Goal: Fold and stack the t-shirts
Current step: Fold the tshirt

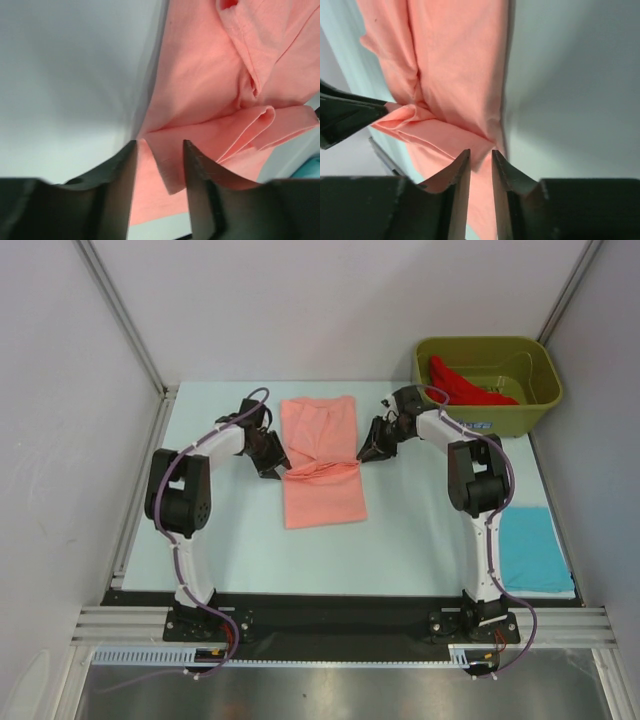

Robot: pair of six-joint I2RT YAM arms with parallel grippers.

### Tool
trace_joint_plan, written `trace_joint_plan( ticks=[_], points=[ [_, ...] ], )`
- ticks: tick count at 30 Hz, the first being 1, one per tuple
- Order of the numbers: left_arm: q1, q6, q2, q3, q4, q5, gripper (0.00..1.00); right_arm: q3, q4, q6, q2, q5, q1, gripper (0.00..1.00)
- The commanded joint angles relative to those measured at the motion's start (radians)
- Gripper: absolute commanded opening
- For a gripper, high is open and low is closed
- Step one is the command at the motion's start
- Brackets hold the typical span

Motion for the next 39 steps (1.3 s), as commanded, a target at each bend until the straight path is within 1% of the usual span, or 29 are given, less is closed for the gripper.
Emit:
trace_joint_plan(
  ticks=[1, 2, 3, 4, 6, 7, 9, 11, 12, 13, 14, 15, 16, 18, 20, 23, 26, 27, 30, 34, 39],
  points=[
    [0.009, 0.039, -0.080, 0.049, -0.003, -0.095, 0.51, 0.102, -0.112, -0.063, 0.005, 0.069, -0.015, 0.30],
    [0.009, 0.051, -0.107, 0.046, -0.007, -0.118, 0.55, 0.134, -0.142, -0.089, -0.021, 0.107, -0.012, 0.36],
    [0.007, 0.057, -0.179, 0.028, -0.009, -0.144, 0.56, 0.142, -0.207, -0.132, -0.038, 0.203, -0.006, 0.46],
    [0.004, 0.065, -0.212, 0.013, -0.007, -0.173, 0.58, 0.147, -0.236, -0.152, -0.056, 0.250, 0.005, 0.50],
    [-0.022, 0.080, -0.285, -0.059, 0.023, -0.172, 0.60, 0.103, -0.255, -0.175, -0.133, 0.336, 0.028, 0.58],
    [-0.049, 0.086, -0.340, -0.087, 0.035, -0.149, 0.58, 0.066, -0.247, -0.192, -0.165, 0.344, 0.052, 0.59],
    [-0.083, 0.085, -0.387, -0.174, 0.084, -0.132, 0.53, -0.034, -0.209, -0.191, -0.240, 0.347, 0.075, 0.61],
    [-0.132, 0.053, -0.451, -0.239, 0.164, -0.105, 0.46, -0.100, -0.171, -0.166, -0.285, 0.356, 0.106, 0.60],
    [-0.147, 0.042, -0.468, -0.303, 0.196, -0.086, 0.43, -0.172, -0.114, -0.157, -0.323, 0.342, 0.117, 0.56],
    [-0.175, 0.012, -0.476, -0.332, 0.230, -0.069, 0.40, -0.200, -0.088, -0.145, -0.331, 0.330, 0.123, 0.54],
    [-0.184, -0.002, -0.468, -0.359, 0.293, -0.019, 0.38, -0.224, -0.063, -0.108, -0.334, 0.312, 0.138, 0.51],
    [-0.195, -0.015, -0.456, -0.388, 0.319, 0.001, 0.35, -0.253, -0.017, -0.090, -0.333, 0.274, 0.145, 0.45],
    [-0.218, -0.027, -0.441, -0.392, 0.338, 0.013, 0.31, -0.267, 0.009, -0.068, -0.331, 0.267, 0.152, 0.43],
    [-0.235, -0.036, -0.392, -0.394, 0.388, 0.018, 0.30, -0.287, 0.095, -0.033, -0.329, 0.288, 0.192, 0.41],
    [-0.243, -0.042, -0.362, -0.396, 0.446, 0.014, 0.30, -0.275, 0.116, -0.030, -0.304, 0.322, 0.221, 0.41],
    [-0.243, -0.029, -0.290, -0.354, 0.442, 0.012, 0.30, -0.212, 0.117, -0.027, -0.239, 0.373, 0.260, 0.40],
    [-0.238, -0.003, -0.206, -0.253, 0.418, 0.009, 0.30, -0.154, 0.094, -0.031, -0.179, 0.410, 0.276, 0.38],
    [-0.233, 0.003, -0.171, -0.236, 0.410, 0.009, 0.30, -0.140, 0.081, -0.033, -0.169, 0.422, 0.275, 0.38],
    [-0.210, 0.017, -0.131, -0.184, 0.399, 0.018, 0.30, -0.103, 0.087, -0.042, -0.132, 0.436, 0.270, 0.37],
    [-0.158, 0.054, -0.060, -0.123, 0.369, 0.026, 0.30, -0.033, 0.086, -0.057, -0.075, 0.446, 0.257, 0.37],
    [-0.105, 0.111, 0.032, 0.011, 0.332, 0.047, 0.31, 0.090, 0.072, -0.068, 0.005, 0.459, 0.238, 0.37]
  ],
)
